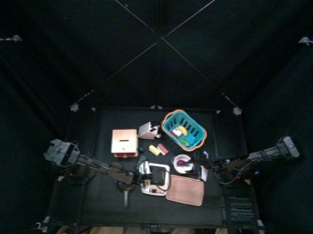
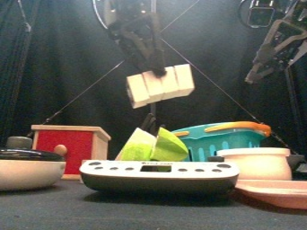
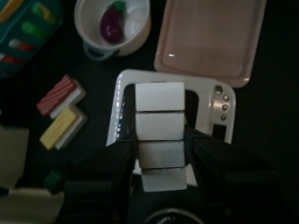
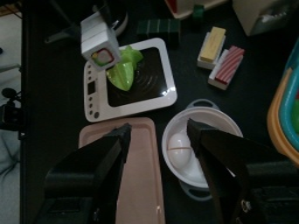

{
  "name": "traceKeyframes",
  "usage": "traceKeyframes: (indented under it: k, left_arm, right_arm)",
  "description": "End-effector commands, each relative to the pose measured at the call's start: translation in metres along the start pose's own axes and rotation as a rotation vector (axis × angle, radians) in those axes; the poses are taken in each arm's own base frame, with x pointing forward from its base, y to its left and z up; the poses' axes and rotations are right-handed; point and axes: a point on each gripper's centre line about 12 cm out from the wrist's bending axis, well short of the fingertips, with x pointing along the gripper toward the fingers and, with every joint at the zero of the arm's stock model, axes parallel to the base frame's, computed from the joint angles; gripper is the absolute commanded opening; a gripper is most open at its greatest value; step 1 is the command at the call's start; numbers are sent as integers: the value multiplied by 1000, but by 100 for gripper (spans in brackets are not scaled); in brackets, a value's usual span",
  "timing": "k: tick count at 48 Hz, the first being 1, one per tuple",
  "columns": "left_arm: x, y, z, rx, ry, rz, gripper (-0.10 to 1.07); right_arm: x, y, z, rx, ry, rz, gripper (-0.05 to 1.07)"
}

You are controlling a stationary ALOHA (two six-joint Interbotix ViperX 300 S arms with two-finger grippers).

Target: Place white sushi roll on plate

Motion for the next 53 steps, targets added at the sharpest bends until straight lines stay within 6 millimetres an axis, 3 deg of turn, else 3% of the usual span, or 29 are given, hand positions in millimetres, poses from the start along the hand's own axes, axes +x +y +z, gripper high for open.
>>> traceKeyframes:
  k: [1, 13, 27, 39, 53]
  left_arm:
    - [8, -6, 27, 25, -55, -12, 70]
    - [35, -25, 61, 93, -150, -70, 70]
    - [65, -36, 79, 80, -216, -150, 69]
    - [86, -32, 84, 43, -260, -198, 69]
    - [110, -20, 76, 20, -231, -188, 70]
  right_arm:
    - [-4, 0, 4, 39, 6, -4, 88]
    - [-2, -6, -12, 90, 82, -37, 88]
    - [-2, -9, -13, 83, 87, -55, 88]
    - [-1, -13, -17, 93, 106, -79, 88]
    - [1, -14, -19, 91, 114, -85, 88]
